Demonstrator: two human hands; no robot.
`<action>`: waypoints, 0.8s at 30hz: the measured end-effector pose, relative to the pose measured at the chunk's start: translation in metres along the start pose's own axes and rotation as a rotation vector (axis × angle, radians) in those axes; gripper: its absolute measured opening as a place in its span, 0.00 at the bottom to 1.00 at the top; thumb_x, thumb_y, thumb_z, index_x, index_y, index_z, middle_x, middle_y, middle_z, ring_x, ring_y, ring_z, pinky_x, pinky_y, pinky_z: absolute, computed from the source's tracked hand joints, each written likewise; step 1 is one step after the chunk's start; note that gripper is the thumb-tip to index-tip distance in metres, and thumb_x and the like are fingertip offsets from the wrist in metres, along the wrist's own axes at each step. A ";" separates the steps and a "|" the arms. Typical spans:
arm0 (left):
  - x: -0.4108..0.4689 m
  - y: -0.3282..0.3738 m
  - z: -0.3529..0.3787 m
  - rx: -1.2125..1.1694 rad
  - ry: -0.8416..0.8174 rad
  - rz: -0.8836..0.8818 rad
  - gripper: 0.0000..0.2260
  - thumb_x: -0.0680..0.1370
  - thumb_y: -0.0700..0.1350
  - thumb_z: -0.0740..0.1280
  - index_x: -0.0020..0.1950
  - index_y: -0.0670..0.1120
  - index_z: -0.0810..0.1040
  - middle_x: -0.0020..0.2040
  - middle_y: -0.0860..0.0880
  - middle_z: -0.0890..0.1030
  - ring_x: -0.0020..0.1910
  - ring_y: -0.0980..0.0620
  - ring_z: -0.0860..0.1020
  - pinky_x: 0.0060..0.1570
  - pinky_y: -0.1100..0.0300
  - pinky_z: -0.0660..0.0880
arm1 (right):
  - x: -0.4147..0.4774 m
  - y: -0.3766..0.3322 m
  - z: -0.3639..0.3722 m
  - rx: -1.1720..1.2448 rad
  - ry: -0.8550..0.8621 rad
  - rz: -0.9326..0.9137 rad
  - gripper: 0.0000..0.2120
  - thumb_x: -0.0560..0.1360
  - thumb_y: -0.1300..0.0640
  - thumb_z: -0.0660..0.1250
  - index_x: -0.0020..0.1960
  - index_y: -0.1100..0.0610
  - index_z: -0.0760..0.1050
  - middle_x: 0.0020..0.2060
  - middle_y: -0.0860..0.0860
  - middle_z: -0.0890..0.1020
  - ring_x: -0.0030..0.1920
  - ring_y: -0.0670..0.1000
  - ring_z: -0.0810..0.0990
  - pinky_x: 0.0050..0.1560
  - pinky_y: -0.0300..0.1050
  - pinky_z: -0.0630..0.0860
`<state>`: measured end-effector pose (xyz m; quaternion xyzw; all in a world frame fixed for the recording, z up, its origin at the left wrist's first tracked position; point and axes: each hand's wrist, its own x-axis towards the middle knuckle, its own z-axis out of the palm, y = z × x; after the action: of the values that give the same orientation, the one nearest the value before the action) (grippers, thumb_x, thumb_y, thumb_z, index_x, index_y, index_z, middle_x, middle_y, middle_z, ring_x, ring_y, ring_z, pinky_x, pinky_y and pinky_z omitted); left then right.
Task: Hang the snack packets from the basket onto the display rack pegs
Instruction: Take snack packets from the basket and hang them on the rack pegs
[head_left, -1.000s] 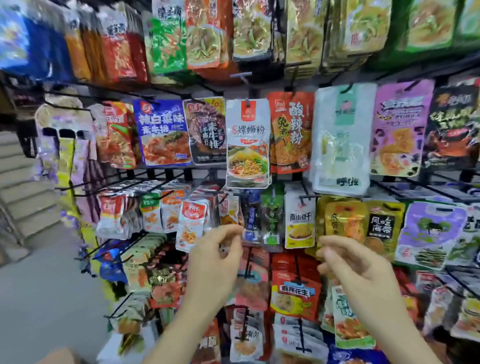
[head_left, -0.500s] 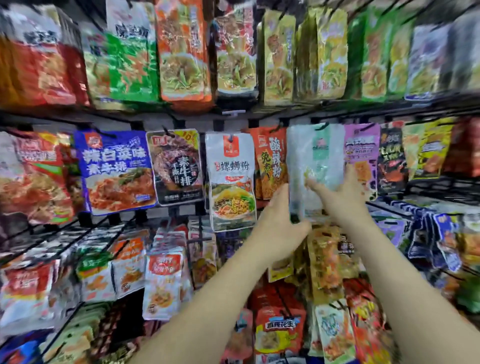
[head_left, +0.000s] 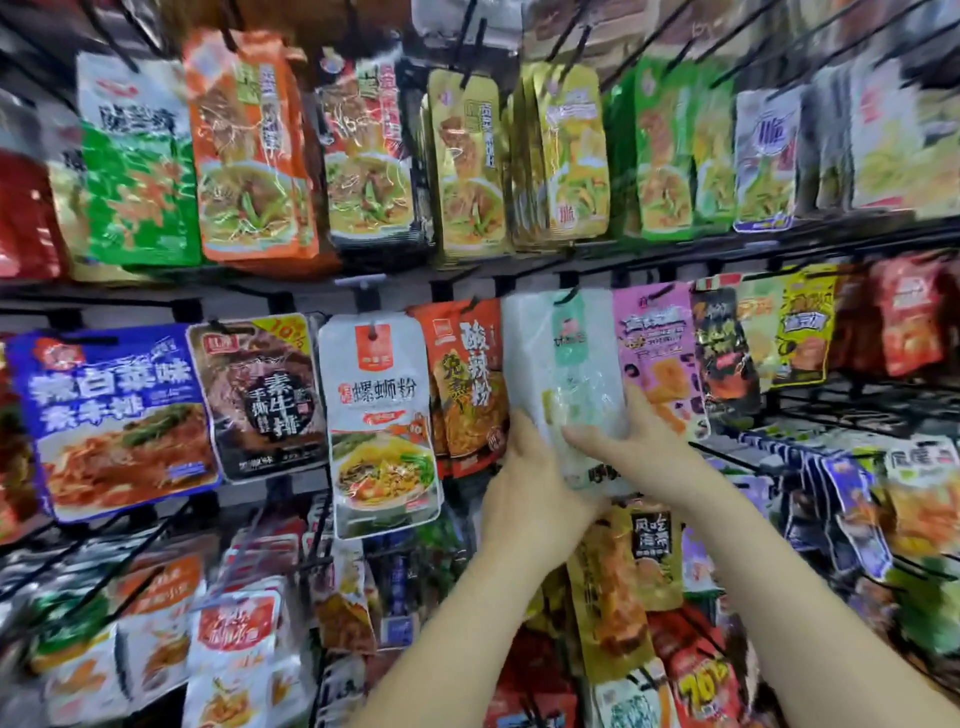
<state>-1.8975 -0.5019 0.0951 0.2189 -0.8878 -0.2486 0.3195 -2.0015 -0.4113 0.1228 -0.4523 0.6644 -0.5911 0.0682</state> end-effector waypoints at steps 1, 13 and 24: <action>0.002 0.000 -0.001 0.035 0.021 0.009 0.51 0.68 0.60 0.74 0.77 0.53 0.41 0.75 0.48 0.64 0.64 0.43 0.74 0.53 0.49 0.76 | 0.003 0.003 -0.003 -0.043 0.003 -0.024 0.28 0.73 0.55 0.74 0.66 0.45 0.62 0.58 0.41 0.78 0.55 0.38 0.78 0.52 0.34 0.77; 0.005 0.017 0.002 0.382 0.240 -0.018 0.47 0.75 0.56 0.69 0.78 0.46 0.37 0.78 0.46 0.56 0.68 0.46 0.70 0.54 0.53 0.75 | 0.018 0.017 -0.022 -0.337 -0.040 -0.210 0.47 0.66 0.53 0.80 0.74 0.40 0.54 0.58 0.36 0.76 0.57 0.41 0.77 0.48 0.29 0.72; 0.039 0.046 -0.032 -0.275 0.201 0.012 0.48 0.64 0.52 0.77 0.76 0.55 0.52 0.74 0.49 0.66 0.71 0.50 0.68 0.68 0.50 0.69 | 0.045 -0.044 -0.009 0.140 0.121 -0.203 0.33 0.80 0.50 0.63 0.79 0.50 0.50 0.72 0.40 0.61 0.72 0.40 0.58 0.69 0.35 0.54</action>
<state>-1.9138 -0.4972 0.1612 0.1913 -0.8103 -0.3428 0.4351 -2.0102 -0.4308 0.1828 -0.4751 0.5751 -0.6660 -0.0008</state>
